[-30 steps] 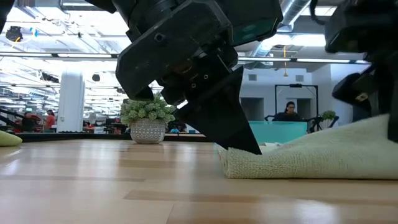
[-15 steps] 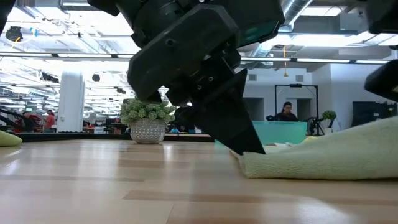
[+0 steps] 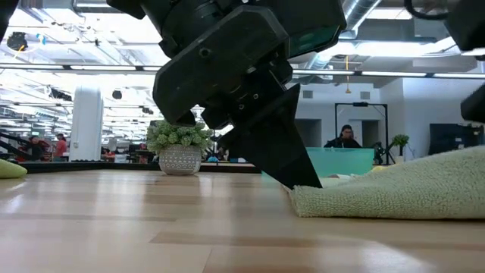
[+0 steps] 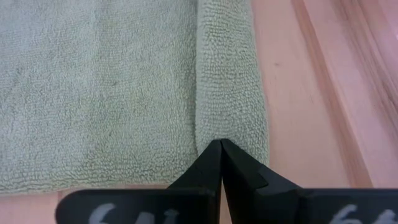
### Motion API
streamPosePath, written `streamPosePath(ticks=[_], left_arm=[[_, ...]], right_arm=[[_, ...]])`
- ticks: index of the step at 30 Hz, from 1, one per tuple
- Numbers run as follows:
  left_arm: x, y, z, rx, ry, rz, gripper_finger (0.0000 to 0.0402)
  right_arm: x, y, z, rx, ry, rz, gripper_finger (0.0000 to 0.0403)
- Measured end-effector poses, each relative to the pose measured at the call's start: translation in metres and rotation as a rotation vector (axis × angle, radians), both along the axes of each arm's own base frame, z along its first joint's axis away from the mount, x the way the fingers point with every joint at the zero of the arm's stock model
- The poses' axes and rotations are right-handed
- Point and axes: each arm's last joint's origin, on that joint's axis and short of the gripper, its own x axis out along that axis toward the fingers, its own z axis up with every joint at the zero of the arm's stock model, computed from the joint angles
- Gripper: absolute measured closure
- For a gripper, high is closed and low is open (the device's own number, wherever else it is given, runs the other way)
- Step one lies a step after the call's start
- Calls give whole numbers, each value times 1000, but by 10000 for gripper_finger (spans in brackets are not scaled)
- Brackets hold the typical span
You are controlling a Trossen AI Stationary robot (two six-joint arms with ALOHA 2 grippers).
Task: Roll microfiber towels into tight, uniform cylinder then place into a basket
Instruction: Roll the dark green microfiber cloth
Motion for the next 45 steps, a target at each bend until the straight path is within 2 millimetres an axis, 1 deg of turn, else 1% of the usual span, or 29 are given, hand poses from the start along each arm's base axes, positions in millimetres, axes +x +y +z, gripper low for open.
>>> streamPosePath(ticks=[5,8,10,12,16,24,27,29,31,33,34,36,40,41,42,45], left_arm=[[0,0,0,-1,0,0,400],[0,0,0,-1,0,0,400],[0,0,0,-1,-1,0,400],[0,0,0,-3,-3,0,400],[0,0,0,-3,-1,-1,400],[0,0,0,1,4,-1,400],[0,0,0,0,4,-2,400],[0,0,0,1,3,-1,400],[0,0,0,1,4,-1,400],[0,0,0,1,4,-1,400],[0,0,0,1,4,-1,400],[0,0,0,1,4,-1,400],[0,0,0,1,4,-2,400],[0,0,0,0,4,-2,400],[-1,0,0,2,4,-2,400],[-1,0,0,1,3,-2,400]], right_arm=[[-4,1,10,19,-35,-3,336],[-9,-3,18,19,-10,-56,379],[-12,-6,24,15,0,-82,391],[-14,-9,28,13,-7,-93,385],[-15,-11,30,8,-16,-99,346],[-20,-1,17,-10,61,-46,300],[-20,0,20,8,44,-39,284],[-20,1,24,13,-3,-11,282],[-16,6,29,48,-97,38,287],[-10,9,33,63,-191,68,302],[-5,10,34,72,-236,63,312],[3,8,32,60,-267,35,335],[17,-2,14,-5,-212,-38,387],[19,-4,9,-21,-189,-54,393],[21,-6,5,-34,-168,-66,394],[23,-12,-5,-70,-99,-104,381]])
